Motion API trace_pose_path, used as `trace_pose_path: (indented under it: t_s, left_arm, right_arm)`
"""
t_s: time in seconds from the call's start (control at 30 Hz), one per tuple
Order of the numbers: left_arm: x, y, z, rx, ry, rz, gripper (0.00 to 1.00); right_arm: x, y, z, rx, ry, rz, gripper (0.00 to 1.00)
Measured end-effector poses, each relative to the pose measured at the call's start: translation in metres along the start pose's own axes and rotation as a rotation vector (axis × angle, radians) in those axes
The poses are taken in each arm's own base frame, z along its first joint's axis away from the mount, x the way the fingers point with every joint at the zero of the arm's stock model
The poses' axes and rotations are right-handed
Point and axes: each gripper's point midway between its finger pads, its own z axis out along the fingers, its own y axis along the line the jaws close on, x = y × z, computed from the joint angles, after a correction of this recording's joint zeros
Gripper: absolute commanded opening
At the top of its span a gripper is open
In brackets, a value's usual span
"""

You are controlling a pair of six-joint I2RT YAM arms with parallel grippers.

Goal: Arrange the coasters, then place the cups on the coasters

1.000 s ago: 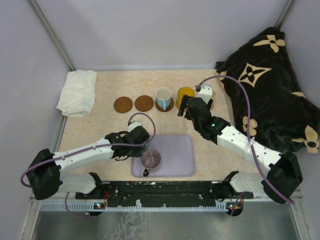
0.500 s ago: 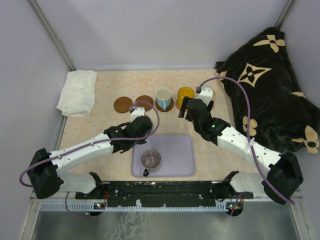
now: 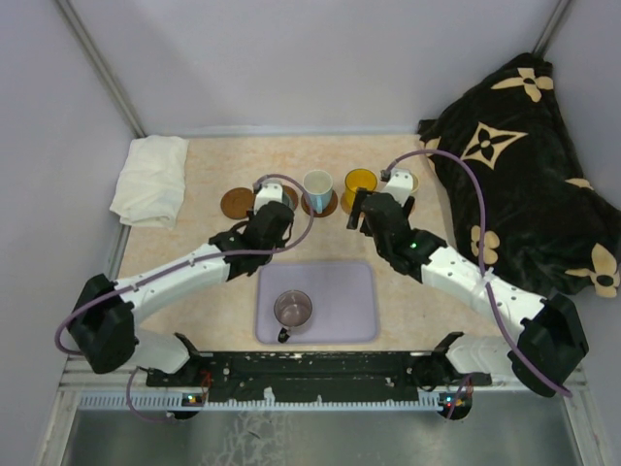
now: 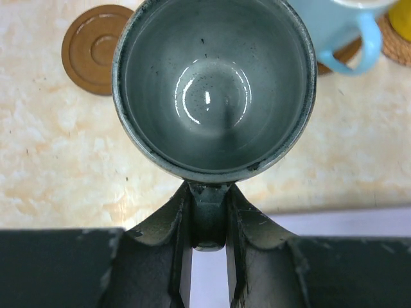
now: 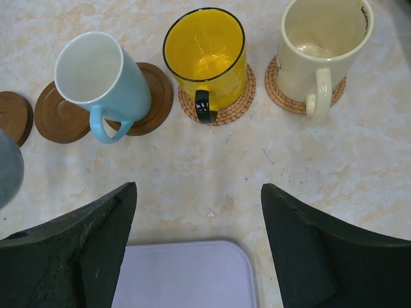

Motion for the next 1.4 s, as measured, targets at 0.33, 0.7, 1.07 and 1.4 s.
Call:
trace_pose_path:
  t_s: [0.33,0.7,1.07,1.4]
  left_arm:
    - [-0.022,0.031,0.071,-0.076,0.057,-0.047,0.00]
    - [-0.035,0.014,0.126,-0.005,0.111,-0.046,0.00]
    - [-0.036,-0.001,0.153,0.014,0.193,-0.040,0.00]
    - [-0.017,0.002,0.150,-0.003,0.259,-0.059,0.00]
  right_arm:
    - [-0.014,-0.015,-0.006,0.061,-0.054,-0.010,0.78]
    - [-0.022,-0.030,-0.013,0.122,-0.085,-0.030,0.78]
    - [-0.022,-0.031,-0.014,0.124,-0.080,-0.034,0.78]
    - [-0.025,-0.027,-0.015,0.116,-0.079,-0.030,0.78]
